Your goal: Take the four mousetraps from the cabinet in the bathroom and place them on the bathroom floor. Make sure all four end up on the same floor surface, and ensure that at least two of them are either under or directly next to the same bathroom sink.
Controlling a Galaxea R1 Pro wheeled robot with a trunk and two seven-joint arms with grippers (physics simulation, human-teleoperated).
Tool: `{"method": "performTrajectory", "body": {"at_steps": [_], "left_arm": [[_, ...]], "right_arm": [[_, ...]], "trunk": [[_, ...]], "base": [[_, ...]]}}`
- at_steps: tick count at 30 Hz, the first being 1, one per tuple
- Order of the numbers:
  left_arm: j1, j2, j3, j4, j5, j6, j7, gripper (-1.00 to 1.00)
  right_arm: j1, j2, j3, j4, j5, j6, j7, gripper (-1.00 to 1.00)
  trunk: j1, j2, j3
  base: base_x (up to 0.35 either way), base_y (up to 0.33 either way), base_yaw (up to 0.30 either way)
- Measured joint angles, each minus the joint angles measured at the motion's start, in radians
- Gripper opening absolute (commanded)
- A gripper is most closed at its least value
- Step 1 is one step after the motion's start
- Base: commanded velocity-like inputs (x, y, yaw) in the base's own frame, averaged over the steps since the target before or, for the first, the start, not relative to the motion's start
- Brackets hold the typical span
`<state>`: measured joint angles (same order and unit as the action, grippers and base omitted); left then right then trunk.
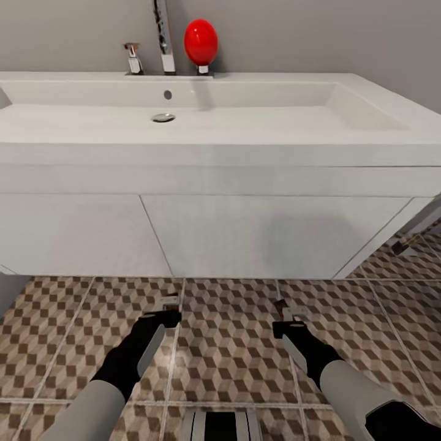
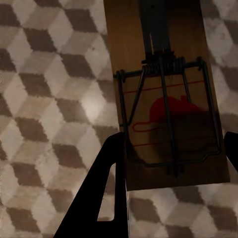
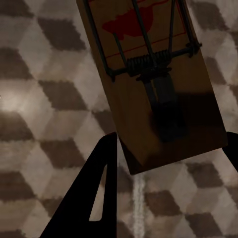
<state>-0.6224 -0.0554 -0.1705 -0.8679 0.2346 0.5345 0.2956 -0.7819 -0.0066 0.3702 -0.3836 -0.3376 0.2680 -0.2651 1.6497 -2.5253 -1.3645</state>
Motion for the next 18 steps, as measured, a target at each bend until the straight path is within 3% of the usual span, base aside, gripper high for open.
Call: {"method": "performTrajectory", "body": {"at_steps": [12, 18], "left_arm": [[0.0, 0.006, 0.001, -0.025, -0.004, 0.001, 0.004, -1.0], [0.0, 0.023, 0.002, -0.027, -0.004, 0.0, 0.005, -1.0]], "right_arm": [[-0.042, 0.001, -0.001, -0.009, -0.001, -0.006, -0.002, -1.0], [-0.043, -0.011, -0.004, -0.002, 0.0, -0.027, -0.011, -1.0]], "trunk": [[0.005, -0.003, -0.046], [0.008, -0.004, -0.07]], "base": [[0.0, 0.0, 0.0], [0.0, 0.0, 0.0]]}}
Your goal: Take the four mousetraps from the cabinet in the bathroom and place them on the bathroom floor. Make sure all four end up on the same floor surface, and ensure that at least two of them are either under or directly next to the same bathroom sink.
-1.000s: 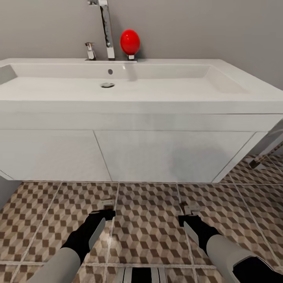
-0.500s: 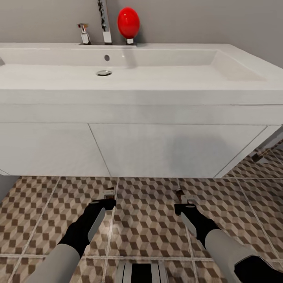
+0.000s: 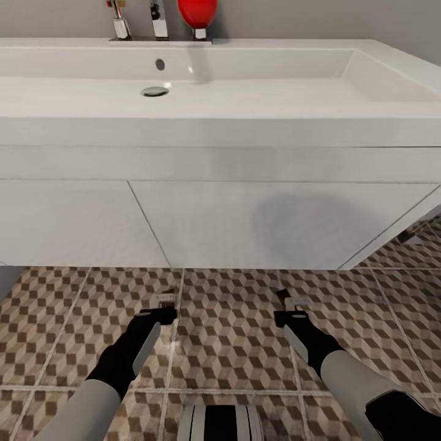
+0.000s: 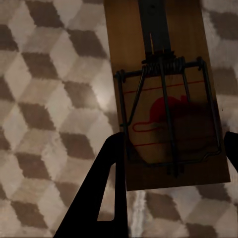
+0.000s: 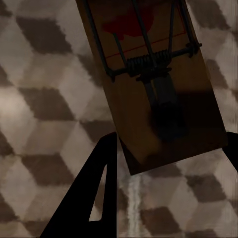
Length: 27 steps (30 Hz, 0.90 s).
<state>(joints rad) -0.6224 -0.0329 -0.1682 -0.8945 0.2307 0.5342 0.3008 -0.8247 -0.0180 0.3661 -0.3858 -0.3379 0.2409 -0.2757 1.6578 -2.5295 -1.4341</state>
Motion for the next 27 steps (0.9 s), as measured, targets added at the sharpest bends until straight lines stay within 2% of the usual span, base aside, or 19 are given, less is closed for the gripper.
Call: {"method": "performTrajectory", "body": {"at_steps": [5, 7, 10, 16, 27], "left_arm": [[0.0, 0.037, 0.0, -0.015, 0.001, 0.001, 0.001, -1.0], [0.0, 0.063, 0.003, -0.027, 0.002, 0.004, 0.0, -1.0], [0.0, 0.083, 0.003, -0.034, 0.006, 0.005, -0.006, -1.0], [0.0, 0.087, 0.003, -0.039, 0.009, 0.002, -0.001, -1.0], [0.0, 0.087, 0.002, -0.053, 0.009, 0.0, 0.0, -1.0]], "right_arm": [[0.0, -0.025, -0.001, 0.001, -0.001, -0.006, -0.004, -1.0], [-0.001, -0.042, -0.002, 0.0, -0.001, -0.01, -0.005, -1.0], [-0.001, -0.069, -0.005, 0.0, -0.003, -0.016, -0.005, -1.0], [0.0, -0.086, -0.006, 0.0, -0.007, -0.02, -0.005, -1.0], [0.0, -0.081, -0.006, 0.0, -0.007, -0.02, -0.005, -1.0]], "trunk": [[0.002, -0.001, -0.019], [0.003, -0.002, -0.027], [0.004, -0.002, -0.039], [0.007, -0.004, -0.062], [0.012, -0.006, -0.101]], "base": [[0.0, 0.0, 0.0], [0.0, 0.0, 0.0], [0.0, 0.0, 0.0], [0.0, 0.0, 0.0], [0.0, 0.0, 0.0]]}}
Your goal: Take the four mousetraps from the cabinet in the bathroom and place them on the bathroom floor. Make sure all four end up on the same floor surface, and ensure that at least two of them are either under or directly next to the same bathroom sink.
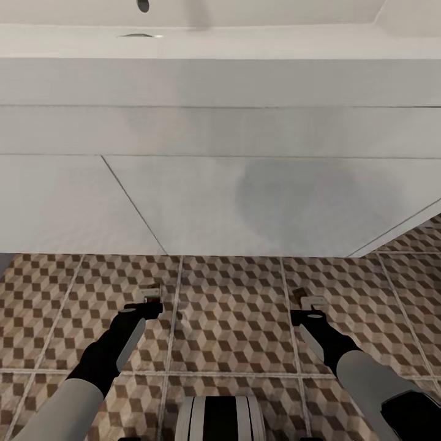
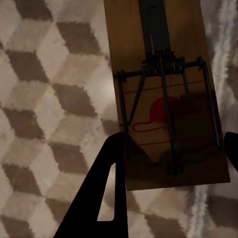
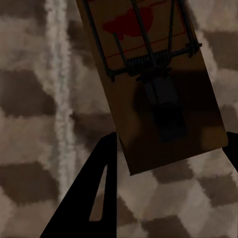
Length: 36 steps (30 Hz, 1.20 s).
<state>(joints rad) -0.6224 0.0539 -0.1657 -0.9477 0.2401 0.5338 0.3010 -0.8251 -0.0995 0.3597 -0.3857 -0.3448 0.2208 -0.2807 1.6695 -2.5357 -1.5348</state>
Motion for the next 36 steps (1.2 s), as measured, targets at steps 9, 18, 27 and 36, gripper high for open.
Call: {"method": "performTrajectory", "body": {"at_steps": [9, 18, 27, 36], "left_arm": [[0.0, 0.001, 0.004, -0.055, -0.001, 0.0, 0.001, -1.0], [0.0, 0.0, 0.001, -0.07, -0.006, 0.001, 0.001, -1.0], [0.0, -0.006, 0.003, -0.07, -0.007, 0.004, 0.002, -1.0], [0.0, -0.007, 0.004, -0.068, -0.006, 0.007, 0.002, -1.0]], "right_arm": [[0.0, 0.002, 0.0, 0.0, 0.0, 0.0, 0.001, -1.0], [0.0, 0.002, 0.0, 0.0, 0.0, 0.0, 0.001, -1.0], [0.0, 0.003, 0.0, 0.0, 0.0, 0.0, 0.001, -1.0], [0.0, 0.003, 0.0, 0.0, 0.0, 0.001, 0.001, -1.0]], "trunk": [[0.0, 0.0, 0.0], [0.0, 0.0, 0.0], [0.0, 0.0, 0.0], [0.002, -0.001, -0.015]], "base": [[0.0, 0.0, 0.0], [0.0, 0.0, 0.0], [0.0, 0.0, 0.0], [0.0, 0.0, 0.0]]}}
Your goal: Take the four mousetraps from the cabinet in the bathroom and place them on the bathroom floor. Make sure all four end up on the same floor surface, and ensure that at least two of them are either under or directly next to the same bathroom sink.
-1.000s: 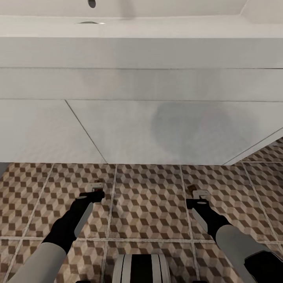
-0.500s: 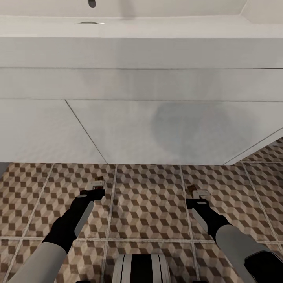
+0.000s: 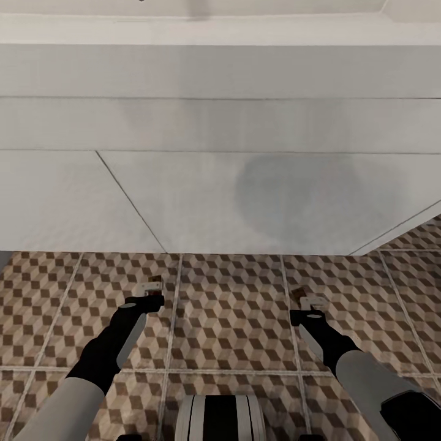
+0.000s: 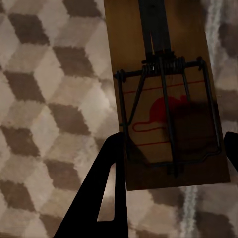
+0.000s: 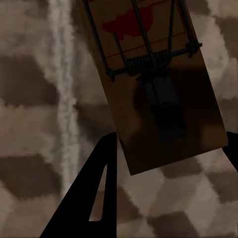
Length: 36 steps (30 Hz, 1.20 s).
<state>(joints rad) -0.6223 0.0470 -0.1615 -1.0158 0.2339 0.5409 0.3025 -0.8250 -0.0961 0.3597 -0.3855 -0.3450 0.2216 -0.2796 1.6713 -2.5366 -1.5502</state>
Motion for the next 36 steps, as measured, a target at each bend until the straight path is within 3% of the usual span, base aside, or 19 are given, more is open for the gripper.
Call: {"method": "performTrajectory", "body": {"at_steps": [8, 28, 33, 36], "left_arm": [[0.0, 0.0, -0.001, 0.004, 0.0, 0.003, 0.0, -1.0], [0.0, -0.001, 0.001, 0.014, 0.004, -0.007, 0.0, -1.0], [0.0, -0.002, -0.002, 0.072, 0.008, -0.018, 0.0, -1.0], [0.0, -0.003, -0.003, 0.095, 0.008, -0.061, 0.0, -1.0]], "right_arm": [[0.0, 0.001, 0.0, 0.0, 0.0, 0.0, 0.0, -1.0], [0.0, 0.001, 0.0, 0.0, 0.001, 0.001, 0.0, -1.0], [0.0, 0.001, 0.001, 0.0, 0.002, 0.001, 0.0, -1.0], [0.0, 0.001, 0.001, 0.0, 0.002, 0.001, 0.0, -1.0]], "trunk": [[0.004, -0.002, -0.031], [0.004, -0.002, -0.031], [0.004, -0.002, -0.031], [0.004, -0.002, -0.031]], "base": [[0.0, 0.0, 0.0], [0.0, 0.0, 0.0], [0.0, 0.0, 0.0], [0.0, 0.0, 0.0]]}}
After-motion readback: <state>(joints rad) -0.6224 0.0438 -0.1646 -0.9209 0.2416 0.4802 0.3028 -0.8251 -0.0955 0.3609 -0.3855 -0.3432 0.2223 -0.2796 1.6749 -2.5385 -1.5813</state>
